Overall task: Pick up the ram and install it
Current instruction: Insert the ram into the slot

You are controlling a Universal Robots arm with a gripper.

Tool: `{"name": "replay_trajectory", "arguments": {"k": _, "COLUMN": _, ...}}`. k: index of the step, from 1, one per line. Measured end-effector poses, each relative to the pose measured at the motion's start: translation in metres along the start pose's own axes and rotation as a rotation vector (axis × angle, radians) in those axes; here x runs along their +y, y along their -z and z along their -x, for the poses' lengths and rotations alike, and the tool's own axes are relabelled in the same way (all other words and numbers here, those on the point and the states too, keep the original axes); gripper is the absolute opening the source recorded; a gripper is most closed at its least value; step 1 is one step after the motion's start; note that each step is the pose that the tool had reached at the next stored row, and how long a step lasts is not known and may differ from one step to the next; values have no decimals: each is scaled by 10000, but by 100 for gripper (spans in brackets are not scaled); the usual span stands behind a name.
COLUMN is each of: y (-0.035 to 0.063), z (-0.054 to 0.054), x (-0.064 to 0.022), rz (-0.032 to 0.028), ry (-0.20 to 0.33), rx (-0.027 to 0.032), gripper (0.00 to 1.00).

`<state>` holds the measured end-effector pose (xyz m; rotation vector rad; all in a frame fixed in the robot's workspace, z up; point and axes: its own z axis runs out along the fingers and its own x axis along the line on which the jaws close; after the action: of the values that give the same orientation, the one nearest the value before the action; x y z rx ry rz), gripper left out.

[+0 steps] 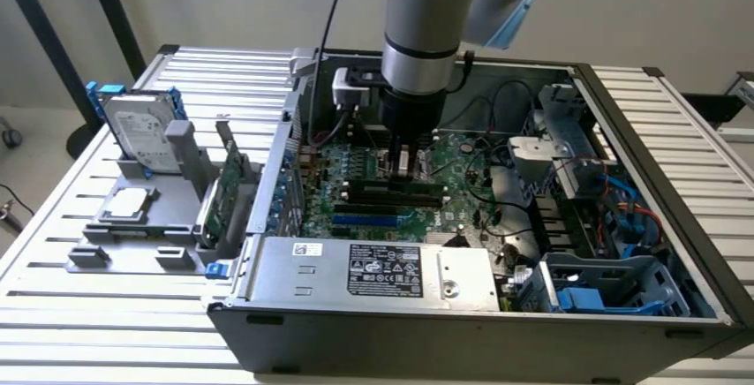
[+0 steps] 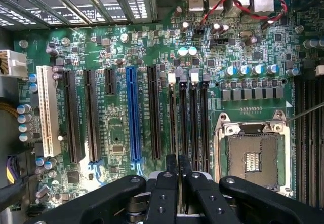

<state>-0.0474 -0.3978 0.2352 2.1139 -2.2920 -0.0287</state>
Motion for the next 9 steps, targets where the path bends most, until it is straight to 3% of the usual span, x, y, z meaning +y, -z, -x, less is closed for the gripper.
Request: {"name": "replay_trajectory", "arguments": {"k": 9, "y": -28, "z": 0, "x": -1, "rz": 0, "ry": 21, "rx": 1, "gripper": 13}}
